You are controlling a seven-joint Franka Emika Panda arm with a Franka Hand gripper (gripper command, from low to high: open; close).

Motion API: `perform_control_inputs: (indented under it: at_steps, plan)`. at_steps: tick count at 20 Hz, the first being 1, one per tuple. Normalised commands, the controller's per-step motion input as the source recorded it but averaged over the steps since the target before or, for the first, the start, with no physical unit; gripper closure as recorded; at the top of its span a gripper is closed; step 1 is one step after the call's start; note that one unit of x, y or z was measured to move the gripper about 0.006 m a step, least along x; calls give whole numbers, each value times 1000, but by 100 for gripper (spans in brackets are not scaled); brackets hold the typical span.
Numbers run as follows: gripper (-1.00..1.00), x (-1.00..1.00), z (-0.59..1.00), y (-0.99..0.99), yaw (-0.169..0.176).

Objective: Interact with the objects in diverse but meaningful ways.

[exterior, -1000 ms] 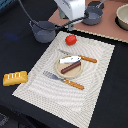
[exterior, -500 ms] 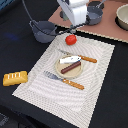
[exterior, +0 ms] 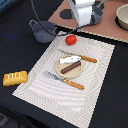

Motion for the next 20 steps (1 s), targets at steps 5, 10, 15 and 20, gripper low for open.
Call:
perform_control_inputs:
  at_steps: [5, 10, 15, 20]
  plan:
    - [-100, 108, -228, 0, 0]
    - [-100, 185, -165, 199, 19]
    - [-100, 103, -304, 106, 9]
    - [-100, 67, -337, 4, 2]
